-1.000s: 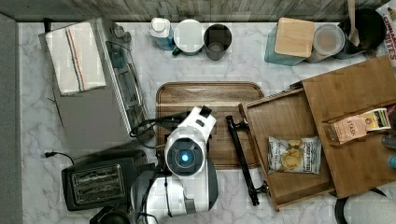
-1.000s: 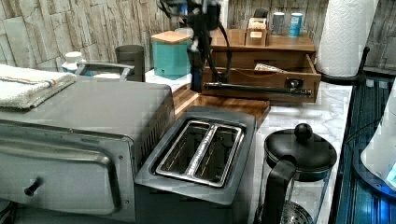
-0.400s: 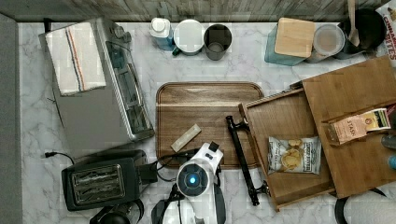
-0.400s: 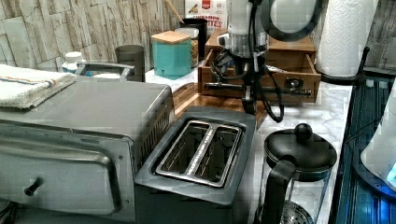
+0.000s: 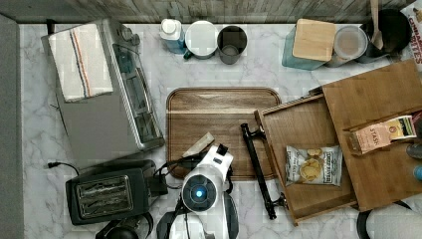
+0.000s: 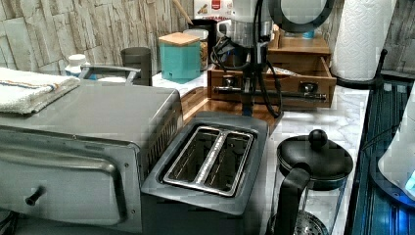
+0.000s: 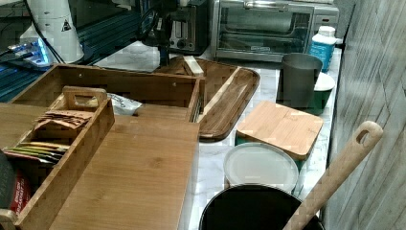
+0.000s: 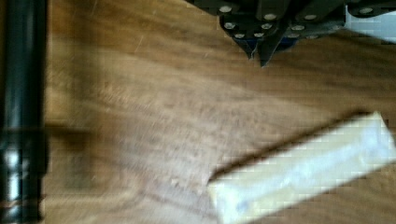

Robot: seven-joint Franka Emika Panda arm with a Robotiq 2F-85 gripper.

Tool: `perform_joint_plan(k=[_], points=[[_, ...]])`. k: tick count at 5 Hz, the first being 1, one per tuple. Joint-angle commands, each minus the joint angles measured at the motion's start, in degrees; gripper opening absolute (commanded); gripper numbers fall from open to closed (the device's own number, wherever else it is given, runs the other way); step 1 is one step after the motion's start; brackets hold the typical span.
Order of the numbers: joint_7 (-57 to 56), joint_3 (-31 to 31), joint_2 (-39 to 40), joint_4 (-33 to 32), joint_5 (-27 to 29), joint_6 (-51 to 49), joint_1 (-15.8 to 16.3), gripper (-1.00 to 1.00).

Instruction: Close the drawer.

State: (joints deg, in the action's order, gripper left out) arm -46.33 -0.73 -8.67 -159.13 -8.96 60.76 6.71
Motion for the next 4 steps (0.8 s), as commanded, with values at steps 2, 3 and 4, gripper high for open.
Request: perform_joint_plan(k=[2,3,4], points=[[-19.0,9.2,0.4,10.3,0.9,-12.5,-4.9,-1.0],[-22.7,10.8,0.3,13.8,0.9,-16.0,-6.1,-1.0],[-25.6,11.6,1.1,15.0,2.3,-15.6,-6.9,-1.0]])
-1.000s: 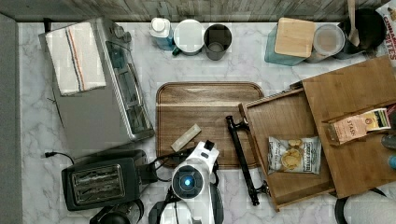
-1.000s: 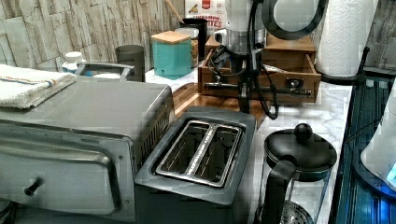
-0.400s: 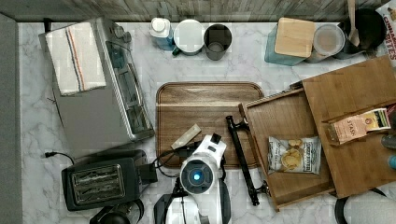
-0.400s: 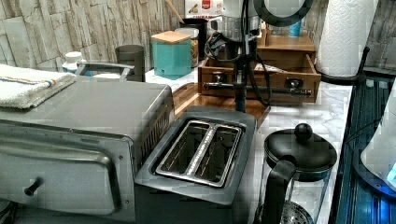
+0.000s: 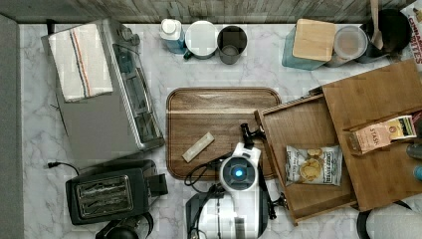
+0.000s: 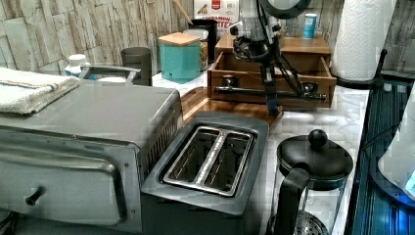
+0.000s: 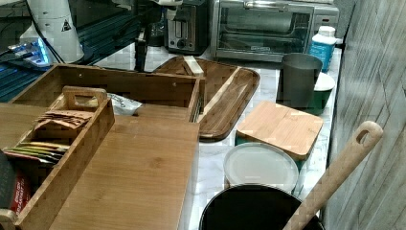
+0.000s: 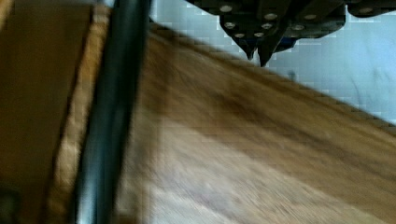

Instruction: Close the drawer.

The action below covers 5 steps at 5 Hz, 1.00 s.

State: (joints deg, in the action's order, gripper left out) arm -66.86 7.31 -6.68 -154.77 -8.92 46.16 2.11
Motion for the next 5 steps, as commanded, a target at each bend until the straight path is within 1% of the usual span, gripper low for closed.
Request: perform_joint_plan(k=[1,2,3,4,5], points=[[-11.1,5.3,1.1,11.8,5.4,2.1,-3.6,-1.0],[-15.1,7.0,5.2,13.0,7.7,5.9,-3.5,-1.0],[-12.6,6.7,6.0,11.1,6.3,9.5,-4.2,-1.0],[-8.1,3.8,5.7,11.0,2.5,7.0,-6.6,-1.0],[-4.0,4.4,4.3,9.9,-0.9,4.7,-5.7,-1.0]])
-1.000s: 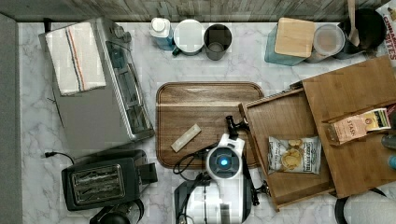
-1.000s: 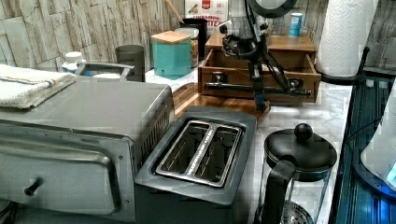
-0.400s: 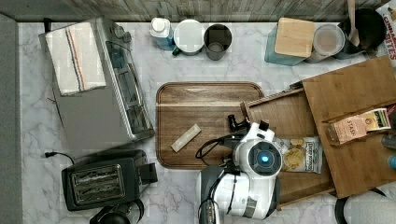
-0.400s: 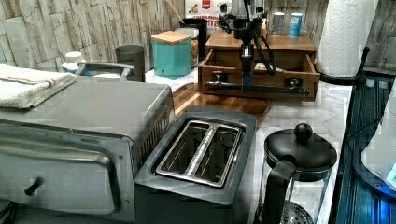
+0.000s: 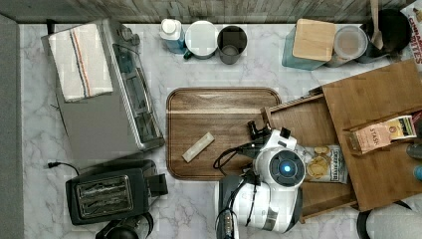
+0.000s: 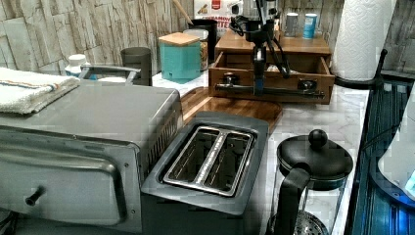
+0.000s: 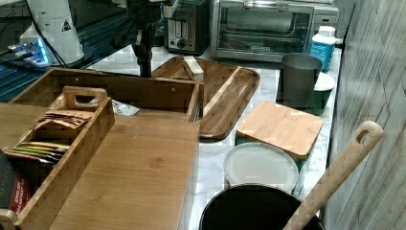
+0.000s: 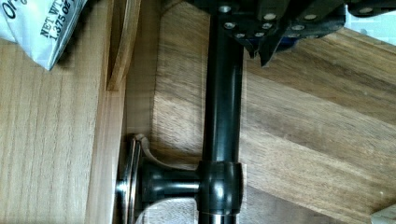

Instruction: Close the drawer.

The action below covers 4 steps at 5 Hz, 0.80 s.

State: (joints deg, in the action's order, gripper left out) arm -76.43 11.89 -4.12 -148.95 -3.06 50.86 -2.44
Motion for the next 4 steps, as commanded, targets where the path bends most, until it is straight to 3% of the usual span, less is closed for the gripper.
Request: perform_joint_plan(k=[1,2,3,4], points=[[11.7,0.2,1.9,1.7,-15.3,6.6,-2.9,-1.0],[9.1,3.1,4.4,4.2,-19.5,8.4,-4.3,-1.0],[2.6,5.8,5.1,8.3,-18.5,6.2,-6.0,-1.0],[-7.8,8.9,8.9,13.6,-13.1,6.0,-7.1,-1.0]])
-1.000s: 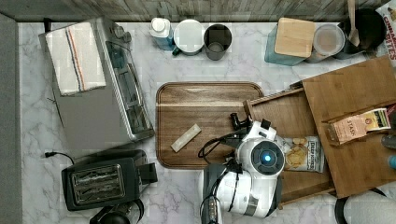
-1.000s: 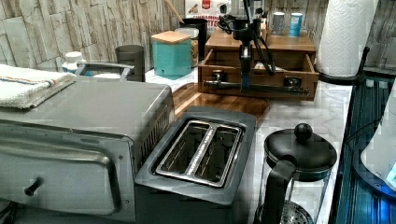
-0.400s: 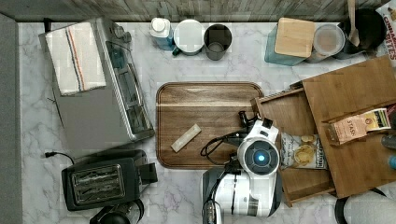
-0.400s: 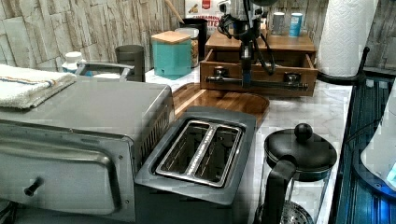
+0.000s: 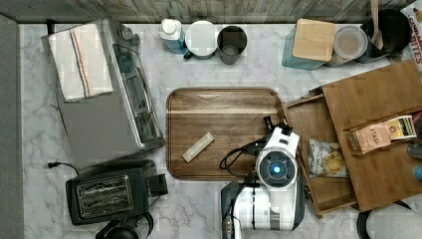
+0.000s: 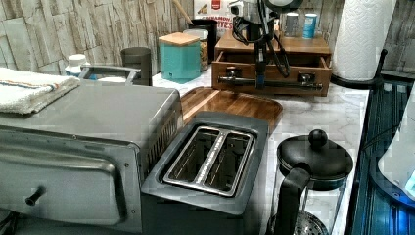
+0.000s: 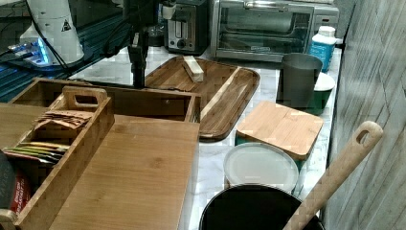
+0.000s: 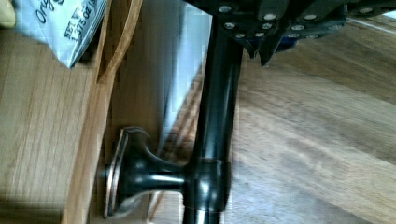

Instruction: Close the drawer.

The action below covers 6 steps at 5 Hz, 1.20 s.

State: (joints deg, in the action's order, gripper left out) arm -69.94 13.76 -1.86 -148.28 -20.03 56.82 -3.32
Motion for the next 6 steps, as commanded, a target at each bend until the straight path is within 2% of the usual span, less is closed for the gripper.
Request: perform_joint_plan(k=[1,2,3,4,6], points=[[-20.6,8.0,11.6,18.0,8.4,4.1,-8.9,-1.0],[-29.0,9.0,15.4,24.4,13.4,2.5,-10.7,-1.0],[-30.1,9.5,16.7,28.9,12.7,-0.4,-11.8,-1.0],[-34.5,8.1,15.7,29.0,16.9,-4.3,-13.5,-1.0],[-34.7,8.9,15.8,29.0,17.2,-4.3,-12.7,-1.0]])
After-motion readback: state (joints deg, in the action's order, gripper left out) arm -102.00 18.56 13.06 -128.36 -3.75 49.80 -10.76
